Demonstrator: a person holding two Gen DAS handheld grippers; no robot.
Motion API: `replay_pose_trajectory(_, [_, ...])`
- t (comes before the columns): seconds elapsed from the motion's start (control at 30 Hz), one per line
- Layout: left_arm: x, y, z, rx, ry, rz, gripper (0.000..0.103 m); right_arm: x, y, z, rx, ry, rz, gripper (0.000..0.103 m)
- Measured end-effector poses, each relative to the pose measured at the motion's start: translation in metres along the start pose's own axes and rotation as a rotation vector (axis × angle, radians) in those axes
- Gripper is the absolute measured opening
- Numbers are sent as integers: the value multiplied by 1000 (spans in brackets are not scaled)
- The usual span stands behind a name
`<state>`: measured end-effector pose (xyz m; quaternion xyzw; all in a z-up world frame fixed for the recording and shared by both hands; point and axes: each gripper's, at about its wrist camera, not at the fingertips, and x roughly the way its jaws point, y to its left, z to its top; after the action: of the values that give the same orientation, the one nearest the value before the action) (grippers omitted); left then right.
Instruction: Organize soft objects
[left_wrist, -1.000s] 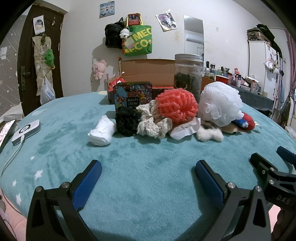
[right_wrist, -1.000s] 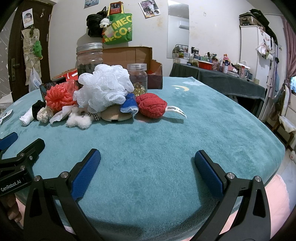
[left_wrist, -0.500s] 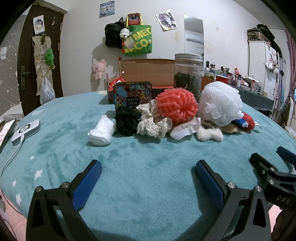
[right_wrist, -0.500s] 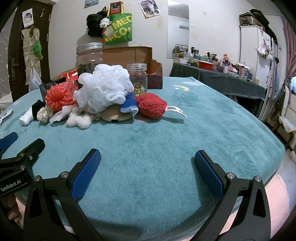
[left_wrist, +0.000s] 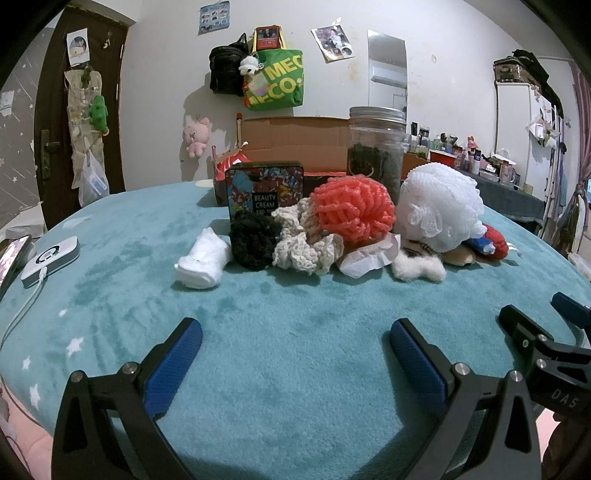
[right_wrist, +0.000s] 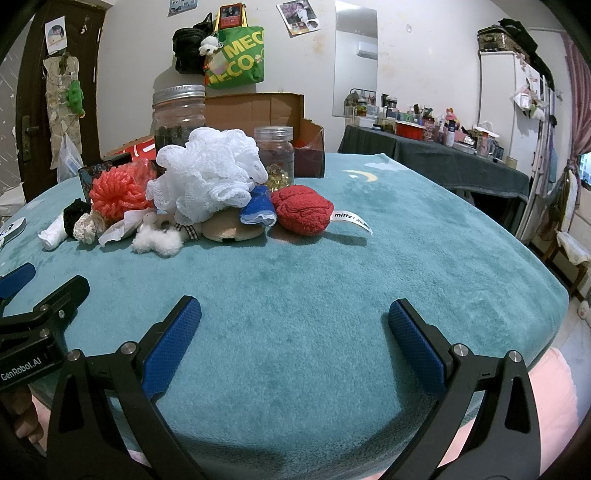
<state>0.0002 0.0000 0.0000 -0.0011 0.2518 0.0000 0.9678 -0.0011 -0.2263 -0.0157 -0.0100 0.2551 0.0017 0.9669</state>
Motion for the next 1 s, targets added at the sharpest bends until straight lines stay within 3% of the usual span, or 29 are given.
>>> replay_pose_trajectory(0.2, [0,0,8,9,7,-13,103,-1,0,0,1,1,1,103])
replay_pose_trajectory(0.37, [-9,-2,20,31,-75,6,103,1,-1,4,-10,1,17,103])
replay_pose_trajectory(0.53, [-9,-10,40,73,-91,-48,103,3,-10,29,10,-19,56,103])
replay_pose_trajectory(0.77, [10,2,75,-56,-17,-162,103,9,-17,62,14,-59,104,103])
replay_pose_trajectory(1.0, [27,9,100,-103,25,-188,103,21,-27,100,14,-66,182,103])
